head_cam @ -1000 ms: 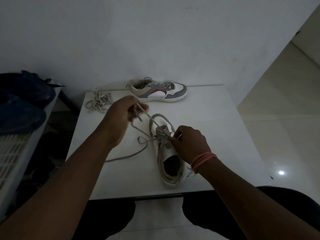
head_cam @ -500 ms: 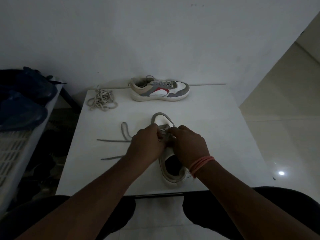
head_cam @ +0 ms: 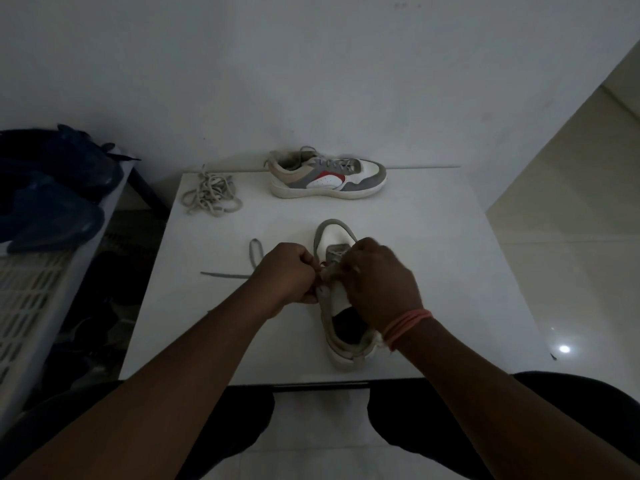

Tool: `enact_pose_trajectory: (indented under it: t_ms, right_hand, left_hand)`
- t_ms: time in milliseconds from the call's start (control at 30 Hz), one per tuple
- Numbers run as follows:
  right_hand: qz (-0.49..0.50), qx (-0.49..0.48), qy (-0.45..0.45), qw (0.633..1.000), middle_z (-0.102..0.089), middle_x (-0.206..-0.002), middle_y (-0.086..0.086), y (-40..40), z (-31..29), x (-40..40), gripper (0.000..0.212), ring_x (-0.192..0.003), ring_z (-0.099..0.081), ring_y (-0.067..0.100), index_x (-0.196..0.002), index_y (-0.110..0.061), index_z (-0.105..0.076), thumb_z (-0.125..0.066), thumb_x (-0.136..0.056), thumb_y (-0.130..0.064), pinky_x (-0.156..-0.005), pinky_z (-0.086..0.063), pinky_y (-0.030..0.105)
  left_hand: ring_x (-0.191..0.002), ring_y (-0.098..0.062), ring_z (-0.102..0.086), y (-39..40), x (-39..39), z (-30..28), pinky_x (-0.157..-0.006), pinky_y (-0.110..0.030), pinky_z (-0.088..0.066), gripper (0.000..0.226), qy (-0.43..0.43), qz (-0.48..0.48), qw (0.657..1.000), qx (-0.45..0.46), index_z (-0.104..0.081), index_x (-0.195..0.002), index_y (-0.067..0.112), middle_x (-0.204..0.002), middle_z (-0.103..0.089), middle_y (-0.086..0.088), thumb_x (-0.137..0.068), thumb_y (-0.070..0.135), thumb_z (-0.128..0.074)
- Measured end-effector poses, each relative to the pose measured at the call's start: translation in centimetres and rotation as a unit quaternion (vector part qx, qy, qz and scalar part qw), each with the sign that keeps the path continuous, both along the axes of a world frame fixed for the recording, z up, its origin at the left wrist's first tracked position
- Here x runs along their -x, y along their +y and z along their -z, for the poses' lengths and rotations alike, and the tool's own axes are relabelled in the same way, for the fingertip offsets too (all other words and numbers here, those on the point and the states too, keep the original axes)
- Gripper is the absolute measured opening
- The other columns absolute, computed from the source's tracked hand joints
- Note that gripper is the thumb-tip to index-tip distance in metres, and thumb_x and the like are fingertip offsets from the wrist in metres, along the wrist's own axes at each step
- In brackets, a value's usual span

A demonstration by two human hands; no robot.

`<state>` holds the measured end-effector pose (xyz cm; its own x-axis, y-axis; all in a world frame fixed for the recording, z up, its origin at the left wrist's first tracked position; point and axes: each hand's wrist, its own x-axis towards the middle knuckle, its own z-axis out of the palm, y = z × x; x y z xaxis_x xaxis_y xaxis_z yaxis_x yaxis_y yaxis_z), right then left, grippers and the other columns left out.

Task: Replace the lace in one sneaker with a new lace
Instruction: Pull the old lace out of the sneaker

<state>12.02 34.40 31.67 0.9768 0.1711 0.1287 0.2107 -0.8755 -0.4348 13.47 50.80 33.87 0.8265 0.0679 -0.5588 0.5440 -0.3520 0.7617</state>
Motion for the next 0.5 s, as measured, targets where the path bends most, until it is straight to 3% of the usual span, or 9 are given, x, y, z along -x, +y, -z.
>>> enact_pose_trajectory:
  t_ms: [67, 133, 200, 267, 367, 433, 500]
  right_hand:
    - [0.136, -0.089, 0.011, 0.987, -0.06, -0.098, 0.002, -1.8, -0.3, -1.2, 0.013, -0.084, -0.059, 0.02, -0.087, -0.018, -0.065, -0.062, -0.091, -0.03, -0.072, -0.048, 0.03]
    - [0.213, -0.085, 0.039, 0.972, -0.062, -0.099, 0.007, -3.6, -0.4, -2.1, 0.015, -0.082, -0.061, 0.023, -0.088, -0.018, -0.063, -0.061, -0.09, -0.032, -0.076, -0.053, 0.036]
    - [0.186, -0.073, 0.023, 0.98, -0.06, -0.107, 0.009, -3.7, -0.5, -1.9, 0.012, -0.089, -0.061, 0.025, -0.099, -0.018, -0.063, -0.061, -0.091, -0.027, -0.083, -0.054, 0.037]
    - [0.069, -0.063, 0.009, 0.996, -0.056, -0.119, 0.008, -2.2, -0.7, -0.8, 0.023, -0.104, -0.057, 0.026, -0.113, -0.019, -0.064, -0.062, -0.09, -0.022, -0.09, -0.05, 0.037]
    - [-0.051, 0.081, 0.003, 0.995, -0.058, -0.123, 0.003, 0.8, 0.0, 0.6, 0.023, -0.114, -0.051, 0.027, -0.111, -0.023, -0.069, -0.06, -0.091, -0.032, -0.094, -0.043, 0.042]
    - [-0.021, 0.123, -0.015, 0.992, -0.062, -0.112, 0.001, 0.7, 0.0, 0.3, 0.018, -0.106, -0.056, 0.028, -0.102, -0.023, -0.071, -0.061, -0.09, -0.032, -0.089, -0.042, 0.043]
    - [0.09, 0.135, -0.043, 0.986, -0.063, -0.1, 0.002, -0.9, -0.7, -0.7, 0.018, -0.095, -0.06, 0.029, -0.093, -0.022, -0.069, -0.057, -0.088, -0.034, -0.084, -0.044, 0.043]
  left_hand:
    - [-0.077, -0.034, -0.072, -0.2, 0.1, -0.3, -0.062, -0.04, -0.064, 0.013, 0.012, -0.002, 1.0, 0.011, -0.062, -0.084, 0.003, -0.096, -0.071, -0.028, -0.088, -0.008, -0.067]
    - [-0.075, -0.032, -0.07, -0.3, 0.2, -0.5, -0.059, -0.037, -0.063, 0.013, 0.025, -0.001, 0.999, 0.02, -0.061, -0.085, 0.003, -0.099, -0.07, -0.029, -0.089, -0.008, -0.068]
    - [-0.073, -0.031, -0.07, -0.4, 0.2, -0.7, -0.059, -0.036, -0.063, 0.014, 0.027, 0.002, 0.999, 0.023, -0.062, -0.084, 0.003, -0.099, -0.069, -0.029, -0.088, -0.009, -0.068]
    - [-0.079, -0.035, -0.072, -0.4, 0.2, -0.8, -0.064, -0.04, -0.064, 0.014, 0.024, 0.006, 0.999, 0.021, -0.063, -0.083, 0.003, -0.098, -0.07, -0.029, -0.089, -0.009, -0.067]
    - [-0.087, -0.038, -0.073, -0.3, 0.2, -0.7, -0.073, -0.047, -0.064, 0.014, 0.018, 0.014, 1.0, 0.01, -0.065, -0.084, 0.005, -0.094, -0.072, -0.025, -0.089, -0.008, -0.065]
    - [-0.085, -0.037, -0.074, -0.2, 0.2, -0.7, -0.069, -0.043, -0.064, 0.012, 0.02, 0.013, 1.0, 0.015, -0.065, -0.086, 0.003, -0.095, -0.072, -0.026, -0.09, -0.008, -0.065]
    - [-0.079, -0.033, -0.073, -0.2, 0.2, -0.7, -0.065, -0.04, -0.064, 0.01, 0.024, 0.012, 0.999, 0.023, -0.064, -0.089, 0.0, -0.094, -0.071, -0.026, -0.089, -0.01, -0.065]
